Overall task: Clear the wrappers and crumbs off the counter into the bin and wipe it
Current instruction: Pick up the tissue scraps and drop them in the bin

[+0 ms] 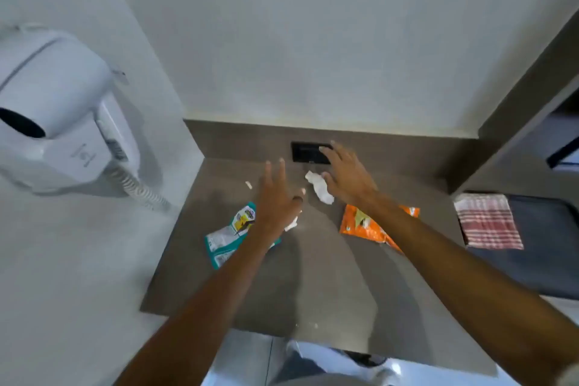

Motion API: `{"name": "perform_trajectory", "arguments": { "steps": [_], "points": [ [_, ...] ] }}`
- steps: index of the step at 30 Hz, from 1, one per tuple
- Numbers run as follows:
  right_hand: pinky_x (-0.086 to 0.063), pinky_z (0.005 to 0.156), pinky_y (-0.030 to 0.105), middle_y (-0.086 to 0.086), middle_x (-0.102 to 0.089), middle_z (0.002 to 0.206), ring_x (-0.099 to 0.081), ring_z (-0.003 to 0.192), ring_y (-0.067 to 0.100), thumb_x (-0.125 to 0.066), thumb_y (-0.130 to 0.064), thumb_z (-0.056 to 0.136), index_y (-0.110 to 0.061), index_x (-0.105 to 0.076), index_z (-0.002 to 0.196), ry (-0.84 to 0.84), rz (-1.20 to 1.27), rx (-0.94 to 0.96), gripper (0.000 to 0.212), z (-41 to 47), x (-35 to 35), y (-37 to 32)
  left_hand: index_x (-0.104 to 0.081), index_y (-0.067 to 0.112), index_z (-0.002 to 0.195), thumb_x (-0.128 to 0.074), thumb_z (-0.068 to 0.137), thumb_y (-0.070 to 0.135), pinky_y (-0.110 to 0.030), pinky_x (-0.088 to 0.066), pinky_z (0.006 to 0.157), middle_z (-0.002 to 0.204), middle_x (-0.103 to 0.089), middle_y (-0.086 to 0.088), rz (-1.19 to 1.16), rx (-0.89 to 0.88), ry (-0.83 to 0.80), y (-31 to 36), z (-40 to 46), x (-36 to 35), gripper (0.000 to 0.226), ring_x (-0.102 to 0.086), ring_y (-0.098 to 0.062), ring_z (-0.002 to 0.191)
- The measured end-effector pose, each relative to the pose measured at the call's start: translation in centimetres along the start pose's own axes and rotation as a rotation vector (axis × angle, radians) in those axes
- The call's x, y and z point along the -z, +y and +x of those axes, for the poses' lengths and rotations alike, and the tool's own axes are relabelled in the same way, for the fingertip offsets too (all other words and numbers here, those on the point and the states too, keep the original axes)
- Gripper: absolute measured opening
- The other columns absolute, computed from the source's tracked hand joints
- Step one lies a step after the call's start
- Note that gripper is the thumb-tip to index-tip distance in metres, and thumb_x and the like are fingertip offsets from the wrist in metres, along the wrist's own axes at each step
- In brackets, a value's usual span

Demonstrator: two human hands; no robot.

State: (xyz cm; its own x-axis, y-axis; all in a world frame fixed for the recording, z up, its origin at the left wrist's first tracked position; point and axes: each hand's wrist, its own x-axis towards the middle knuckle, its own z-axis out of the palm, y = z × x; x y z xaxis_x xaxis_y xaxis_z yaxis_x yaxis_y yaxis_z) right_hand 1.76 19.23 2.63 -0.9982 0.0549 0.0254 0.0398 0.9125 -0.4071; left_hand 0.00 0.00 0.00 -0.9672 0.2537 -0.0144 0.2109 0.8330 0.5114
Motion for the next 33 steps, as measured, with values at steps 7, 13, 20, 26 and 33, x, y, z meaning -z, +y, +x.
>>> {"name": "perform_trajectory", "arguments": {
  "steps": [7, 13, 20, 26, 33],
  "points": [
    [-0.038, 0.116, 0.035, 0.014, -0.030, 0.163, -0.041, 0.143, 0.033, -0.060, -0.015, 0.093, -0.021, -0.057, 0.143, -0.258, 0.113, -0.290, 0.050, 1.1, -8.3, 0.1, -0.051, 0.008, 0.139, -0.082, 0.085, 0.021, -0.038, -0.048, 0.110, 0.139, -0.058, -0.017, 0.084, 0.119, -0.303, -4.3, 0.5, -5.9, 0.064, -0.054, -0.032, 0.133],
    [-0.054, 0.086, 0.039, 0.020, -0.073, 0.111, -0.070, 0.102, 0.037, -0.058, -0.003, 0.085, 0.000, -0.072, 0.105, -0.021, 0.075, -0.409, 0.025, -0.5, -10.9, 0.2, -0.053, 0.005, 0.140, -0.067, 0.088, -0.002, -0.041, -0.053, 0.100, 0.131, -0.066, -0.021, -0.109, 0.215, -0.079, -6.1, -0.5, -6.8, 0.054, -0.065, -0.039, 0.122],
    [-0.041, 0.090, 0.003, 0.005, -0.076, 0.110, -0.064, 0.101, 0.000, -0.072, -0.001, 0.085, -0.006, -0.080, 0.093, 0.502, 0.478, -0.348, 0.012, -12.5, -9.5, -2.1, -0.074, 0.013, 0.117, -0.071, 0.083, -0.002, -0.023, -0.046, 0.077, 0.103, -0.082, -0.008, -0.333, 0.042, 0.178, -5.0, -9.3, -2.3, 0.037, -0.076, -0.029, 0.095],
    [-0.048, 0.088, 0.004, -0.005, -0.075, 0.111, -0.065, 0.097, -0.004, -0.079, -0.012, 0.086, -0.018, -0.080, 0.096, 0.453, 0.488, -0.288, 0.011, -31.9, -13.9, -3.8, -0.079, 0.011, 0.118, -0.072, 0.083, -0.007, 0.000, -0.049, 0.084, 0.104, -0.077, 0.007, -0.418, 0.012, 0.023, -7.9, -26.0, -4.7, 0.040, -0.069, 0.001, 0.091],
    [-0.045, 0.077, -0.003, -0.011, -0.072, 0.101, -0.064, 0.088, -0.015, -0.080, -0.005, 0.083, -0.012, -0.081, 0.092, 0.218, 0.599, -0.695, 0.012, -45.2, -24.9, 0.6, -0.081, 0.020, 0.115, -0.079, 0.085, 0.005, 0.001, -0.051, 0.076, 0.100, -0.081, 0.008, -0.431, 0.350, -0.319, -10.4, -38.4, -16.8, 0.034, -0.077, -0.009, 0.089]
  ]
}}
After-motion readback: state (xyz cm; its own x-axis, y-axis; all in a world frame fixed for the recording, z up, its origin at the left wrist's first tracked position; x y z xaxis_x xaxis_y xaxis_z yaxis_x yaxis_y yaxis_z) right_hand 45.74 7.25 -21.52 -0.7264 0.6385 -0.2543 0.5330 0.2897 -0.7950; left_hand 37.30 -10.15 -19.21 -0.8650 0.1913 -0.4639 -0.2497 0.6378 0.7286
